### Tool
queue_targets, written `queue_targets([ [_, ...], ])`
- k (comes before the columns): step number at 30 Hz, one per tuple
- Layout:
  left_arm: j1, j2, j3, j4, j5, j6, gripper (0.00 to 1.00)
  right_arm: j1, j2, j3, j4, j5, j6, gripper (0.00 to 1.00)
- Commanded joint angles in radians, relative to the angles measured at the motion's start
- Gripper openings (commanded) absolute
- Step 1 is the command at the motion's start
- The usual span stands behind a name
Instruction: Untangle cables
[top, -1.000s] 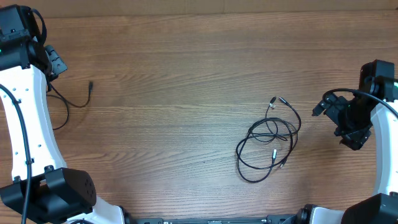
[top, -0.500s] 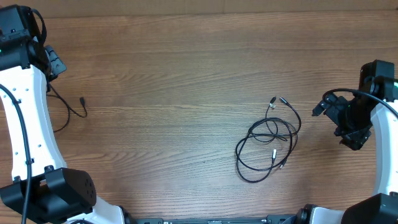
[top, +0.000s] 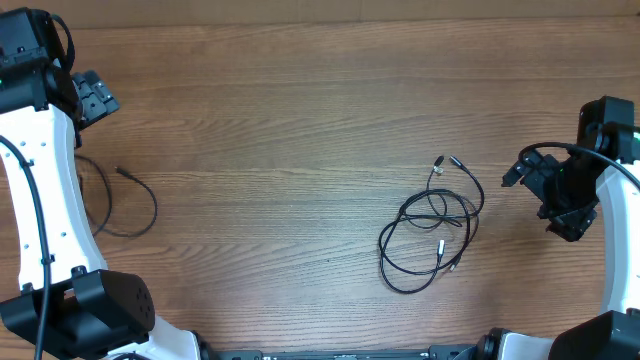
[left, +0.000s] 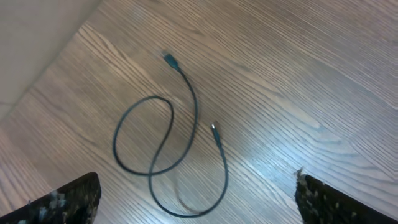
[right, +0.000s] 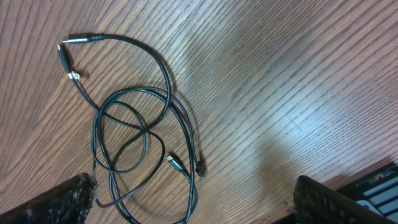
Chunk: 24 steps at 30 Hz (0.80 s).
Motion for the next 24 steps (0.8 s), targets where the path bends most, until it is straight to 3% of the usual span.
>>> queue_targets([
  [1, 0.0, 0.0, -0.006, 0.002, 0.145, -0.006, 1.0, -0.003, -0.021, 0.008, 0.001, 0.0, -0.006, 1.0],
  [5, -0.01, 0.001, -0.006, 0.018, 0.455, 0.046, 1.0, -0.003, -0.021, 0.008, 0.001, 0.0, -0.006, 1.0],
  [7, -0.04, 0.001, -0.006, 0.047, 0.636, 0.134, 1.0, -0.003, -0.021, 0.008, 0.002, 0.0, -0.006, 1.0],
  [10, -0.103, 0.002, -0.006, 0.071, 0.796, 0.252, 1.0, -0.003, -0.021, 0.008, 0.002, 0.0, -0.006, 1.0],
  [18, -0.404, 0.027, -0.007, 0.072, 0.825, 0.543, 1.0, -0.003, -0.021, 0.008, -0.002, 0.014, -0.007, 1.0],
  [24, -0.624, 0.091, -0.007, 0.078, 0.83, 0.529, 1.0, -0.008, -0.021, 0.008, -0.003, 0.02, 0.002, 1.0],
])
